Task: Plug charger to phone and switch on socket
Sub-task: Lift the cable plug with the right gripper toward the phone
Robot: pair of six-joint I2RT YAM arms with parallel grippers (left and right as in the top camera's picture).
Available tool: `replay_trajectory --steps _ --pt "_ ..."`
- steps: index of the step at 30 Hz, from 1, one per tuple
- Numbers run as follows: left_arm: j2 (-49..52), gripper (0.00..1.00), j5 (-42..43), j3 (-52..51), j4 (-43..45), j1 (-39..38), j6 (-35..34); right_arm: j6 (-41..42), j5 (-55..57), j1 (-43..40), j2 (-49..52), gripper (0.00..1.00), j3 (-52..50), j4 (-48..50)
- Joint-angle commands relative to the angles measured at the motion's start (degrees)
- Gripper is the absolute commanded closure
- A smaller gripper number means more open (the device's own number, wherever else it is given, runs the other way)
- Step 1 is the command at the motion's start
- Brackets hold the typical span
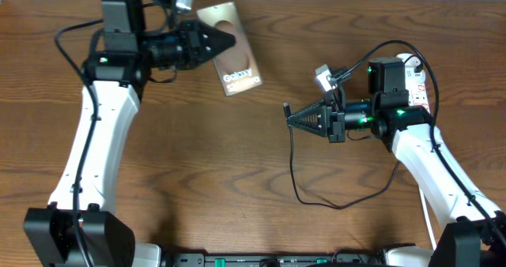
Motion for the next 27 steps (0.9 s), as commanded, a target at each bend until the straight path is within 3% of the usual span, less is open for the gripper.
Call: replay_trajectory --steps 1,8,19,27 --pt "-0.81 0.92 2.95 0.92 2.34 -2.14 -3.30 6.93 -3.72 1.68 0.39 0.99 0.11 4.02" --pt "-0.81 0.93 3.93 0.92 8.63 -3.30 -8.52 15.65 -3.54 4.66 0.39 0.99 0.11 12.96" --pt "-0.81 0.93 6.38 0.92 8.24 -3.78 -6.36 19.02 2.12 8.02 0.39 0.99 0.11 15.37" --pt "-0.81 0.93 6.64 0.92 8.00 -4.04 -1.09 20.13 5.14 8.31 0.39 0.99 0.11 16.72"
